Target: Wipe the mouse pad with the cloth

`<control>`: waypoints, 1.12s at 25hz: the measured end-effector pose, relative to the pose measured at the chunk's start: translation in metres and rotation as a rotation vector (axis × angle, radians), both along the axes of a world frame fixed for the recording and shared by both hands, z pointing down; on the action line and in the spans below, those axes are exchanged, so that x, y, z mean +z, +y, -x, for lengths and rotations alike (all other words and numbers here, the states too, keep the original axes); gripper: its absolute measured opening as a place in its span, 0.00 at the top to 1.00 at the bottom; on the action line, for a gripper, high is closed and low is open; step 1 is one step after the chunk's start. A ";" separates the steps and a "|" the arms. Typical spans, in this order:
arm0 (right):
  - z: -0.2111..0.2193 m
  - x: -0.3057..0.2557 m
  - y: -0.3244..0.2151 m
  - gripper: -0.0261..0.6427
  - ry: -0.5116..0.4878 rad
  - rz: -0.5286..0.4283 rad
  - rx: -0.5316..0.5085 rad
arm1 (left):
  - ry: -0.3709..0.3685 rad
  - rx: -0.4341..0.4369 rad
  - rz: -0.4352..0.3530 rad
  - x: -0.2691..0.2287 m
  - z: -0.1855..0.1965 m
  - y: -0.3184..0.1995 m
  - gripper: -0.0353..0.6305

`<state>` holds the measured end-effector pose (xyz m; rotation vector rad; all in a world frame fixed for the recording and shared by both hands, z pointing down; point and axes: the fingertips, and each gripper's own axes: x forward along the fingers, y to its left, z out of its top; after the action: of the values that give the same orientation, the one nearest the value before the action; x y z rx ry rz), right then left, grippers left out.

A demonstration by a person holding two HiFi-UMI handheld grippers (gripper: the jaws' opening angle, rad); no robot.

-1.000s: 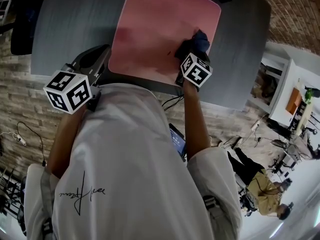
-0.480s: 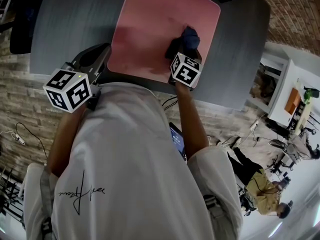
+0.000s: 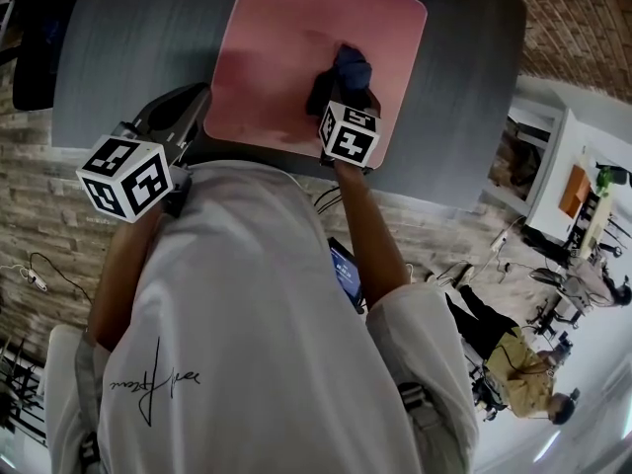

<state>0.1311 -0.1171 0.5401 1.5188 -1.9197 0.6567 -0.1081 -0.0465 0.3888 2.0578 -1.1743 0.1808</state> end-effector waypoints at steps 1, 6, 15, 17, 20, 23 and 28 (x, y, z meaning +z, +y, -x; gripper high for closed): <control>0.001 0.000 0.001 0.81 -0.003 0.001 -0.005 | -0.001 0.003 0.000 0.000 -0.001 0.001 0.93; 0.009 0.002 0.007 0.81 -0.006 0.005 -0.024 | 0.002 0.006 0.004 0.003 -0.001 0.002 0.93; 0.031 0.001 0.020 0.81 -0.036 0.033 -0.096 | 0.000 0.006 -0.002 0.000 -0.001 0.004 0.93; 0.036 0.002 0.023 0.80 -0.060 0.057 -0.118 | 0.000 0.008 -0.002 0.000 -0.003 0.003 0.93; 0.045 0.002 0.028 0.79 -0.083 0.079 -0.149 | -0.003 0.017 -0.006 0.000 -0.004 0.003 0.93; 0.052 0.001 0.036 0.79 -0.098 0.092 -0.175 | -0.002 0.024 -0.009 -0.002 -0.006 0.006 0.93; 0.063 0.001 0.053 0.80 -0.147 0.136 -0.235 | 0.002 0.029 -0.011 -0.003 -0.010 0.007 0.93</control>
<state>0.0683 -0.0644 0.5411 1.1677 -2.0765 0.7928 -0.0978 -0.0393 0.3857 2.0848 -1.1470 0.1870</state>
